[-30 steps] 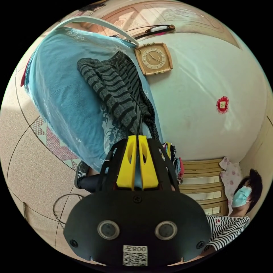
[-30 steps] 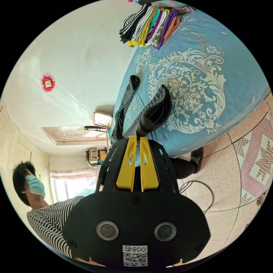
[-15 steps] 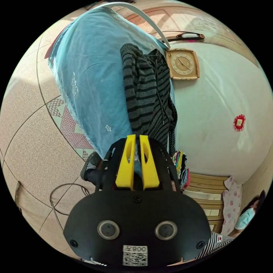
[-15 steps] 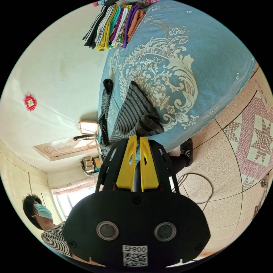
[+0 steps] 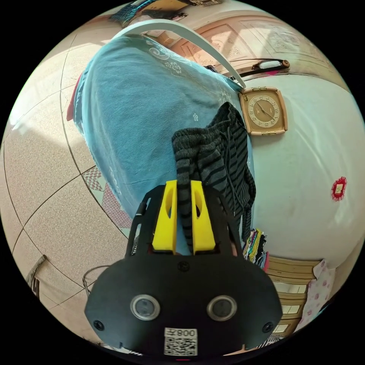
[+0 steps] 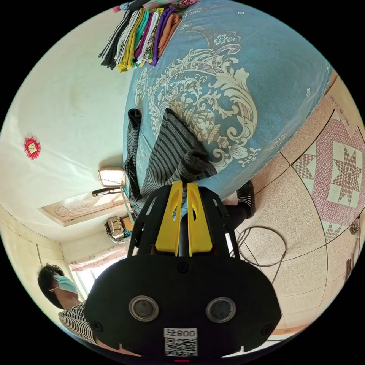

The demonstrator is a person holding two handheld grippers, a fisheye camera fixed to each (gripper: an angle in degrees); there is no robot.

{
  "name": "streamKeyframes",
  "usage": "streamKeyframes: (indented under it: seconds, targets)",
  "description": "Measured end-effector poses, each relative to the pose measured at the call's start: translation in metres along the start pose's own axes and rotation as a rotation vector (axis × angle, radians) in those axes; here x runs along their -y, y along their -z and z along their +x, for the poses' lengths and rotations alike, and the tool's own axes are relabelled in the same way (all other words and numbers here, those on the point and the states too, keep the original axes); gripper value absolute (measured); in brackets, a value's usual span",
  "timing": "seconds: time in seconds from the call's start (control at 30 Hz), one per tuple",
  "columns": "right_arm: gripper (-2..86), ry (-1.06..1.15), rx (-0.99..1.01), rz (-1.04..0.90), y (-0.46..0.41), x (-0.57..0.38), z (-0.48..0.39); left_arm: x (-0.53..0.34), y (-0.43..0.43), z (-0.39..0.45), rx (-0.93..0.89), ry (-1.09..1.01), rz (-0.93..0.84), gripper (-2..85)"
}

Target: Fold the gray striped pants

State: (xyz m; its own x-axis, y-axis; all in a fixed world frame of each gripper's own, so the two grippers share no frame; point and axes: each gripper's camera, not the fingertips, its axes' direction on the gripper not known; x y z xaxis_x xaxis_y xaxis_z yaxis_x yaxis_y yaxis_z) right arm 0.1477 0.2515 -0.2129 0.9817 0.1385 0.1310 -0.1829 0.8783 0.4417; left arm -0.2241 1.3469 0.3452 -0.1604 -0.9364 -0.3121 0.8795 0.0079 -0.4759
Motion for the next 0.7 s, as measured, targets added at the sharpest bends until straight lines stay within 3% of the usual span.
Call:
streamKeyframes:
  seconds: [0.43,0.7]
  targets:
    - [1.8,0.070,-0.054,-0.020,0.006,0.013,-0.037,0.013,0.066,0.026,-0.190,-0.170,0.099,2.0]
    - [1.9,0.033,-0.102,-0.061,0.001,0.021,-0.033,0.021,0.006,0.004,-0.059,-0.017,0.059,2.5]
